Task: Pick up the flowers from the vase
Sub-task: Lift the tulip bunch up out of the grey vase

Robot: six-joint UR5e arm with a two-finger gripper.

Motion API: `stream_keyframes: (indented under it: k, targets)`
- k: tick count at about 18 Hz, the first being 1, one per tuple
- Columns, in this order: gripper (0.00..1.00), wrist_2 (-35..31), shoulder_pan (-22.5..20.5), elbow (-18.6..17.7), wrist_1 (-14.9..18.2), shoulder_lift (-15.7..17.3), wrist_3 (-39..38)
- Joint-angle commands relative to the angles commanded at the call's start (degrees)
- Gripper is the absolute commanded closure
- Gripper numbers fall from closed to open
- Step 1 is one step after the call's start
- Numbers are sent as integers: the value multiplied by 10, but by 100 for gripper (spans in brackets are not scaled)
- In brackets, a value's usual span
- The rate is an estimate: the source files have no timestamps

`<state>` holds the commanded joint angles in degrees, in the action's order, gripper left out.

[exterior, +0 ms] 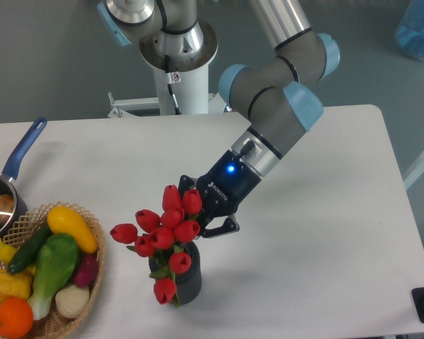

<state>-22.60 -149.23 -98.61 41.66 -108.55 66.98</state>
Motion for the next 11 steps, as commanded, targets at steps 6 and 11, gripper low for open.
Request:
stream_keyframes:
  k: [6, 11]
  targets:
    - [100, 46, -16, 22, 1, 26, -67]
    - [100, 70, -20, 51, 1, 35, -111]
